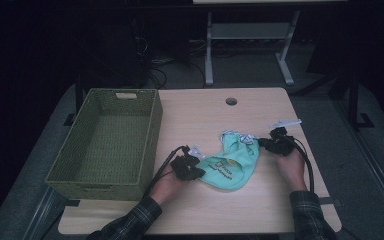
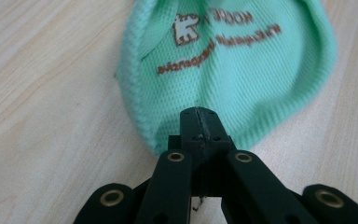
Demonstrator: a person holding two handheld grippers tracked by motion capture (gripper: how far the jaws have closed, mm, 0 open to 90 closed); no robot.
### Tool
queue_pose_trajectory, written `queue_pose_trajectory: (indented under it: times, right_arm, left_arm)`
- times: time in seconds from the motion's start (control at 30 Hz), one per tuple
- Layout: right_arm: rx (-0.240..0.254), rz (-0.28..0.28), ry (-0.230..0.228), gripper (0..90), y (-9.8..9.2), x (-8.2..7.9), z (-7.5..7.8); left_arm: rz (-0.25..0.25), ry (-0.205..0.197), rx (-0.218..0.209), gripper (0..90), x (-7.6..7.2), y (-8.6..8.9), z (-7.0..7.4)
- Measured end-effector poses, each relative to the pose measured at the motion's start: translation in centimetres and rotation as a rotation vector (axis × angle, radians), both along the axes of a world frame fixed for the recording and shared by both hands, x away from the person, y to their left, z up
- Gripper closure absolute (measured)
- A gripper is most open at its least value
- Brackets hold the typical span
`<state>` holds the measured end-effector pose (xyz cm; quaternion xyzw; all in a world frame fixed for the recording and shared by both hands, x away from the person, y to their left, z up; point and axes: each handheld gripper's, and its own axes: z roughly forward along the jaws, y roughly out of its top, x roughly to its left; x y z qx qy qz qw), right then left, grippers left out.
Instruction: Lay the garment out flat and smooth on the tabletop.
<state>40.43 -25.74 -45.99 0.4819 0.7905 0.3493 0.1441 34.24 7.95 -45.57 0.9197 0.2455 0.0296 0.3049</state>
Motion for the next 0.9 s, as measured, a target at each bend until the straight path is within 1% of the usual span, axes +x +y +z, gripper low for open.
queue_pose_trajectory:
  times: [0.1,0.2,0.27,0.33,0.5,0.6,0.7,0.83,0.9]
  right_arm:
    - [0.027,0.004,-0.008,77.7,-0.1,-0.3,0.6]
    - [0.041,0.012,-0.014,76.1,-0.1,-0.6,1.4]
    - [0.05,0.02,-0.024,75.7,-0.1,-0.8,1.8]
    - [0.065,0.028,-0.021,75.4,0.0,-1.1,2.2]
    - [0.08,0.055,-0.024,74.8,0.6,-2.0,2.6]
    - [0.088,0.077,-0.044,74.7,1.1,-2.7,3.1]
    - [0.097,0.097,-0.057,74.5,1.7,-3.0,3.9]
    - [0.115,0.128,-0.065,74.0,2.7,-2.8,4.8]
    - [0.12,0.143,-0.072,74.0,3.3,-2.4,5.1]
  left_arm:
    - [0.001,0.0,0.0,89.8,0.0,0.0,0.0]
    - [0.0,0.0,0.001,89.8,0.0,0.0,0.0]
    - [-0.002,0.0,0.001,89.8,0.0,0.0,0.0]
    - [-0.002,0.0,0.0,89.7,0.0,0.0,0.0]
    - [-0.003,0.002,-0.001,89.8,0.1,0.1,0.0]
    - [-0.005,-0.002,0.001,89.8,0.1,0.0,0.0]
    - [-0.004,-0.002,0.002,89.8,0.1,0.0,0.0]
    - [-0.005,-0.003,0.001,89.8,0.1,0.0,0.0]
    - [0.0,0.0,-0.007,89.8,0.1,0.0,0.0]
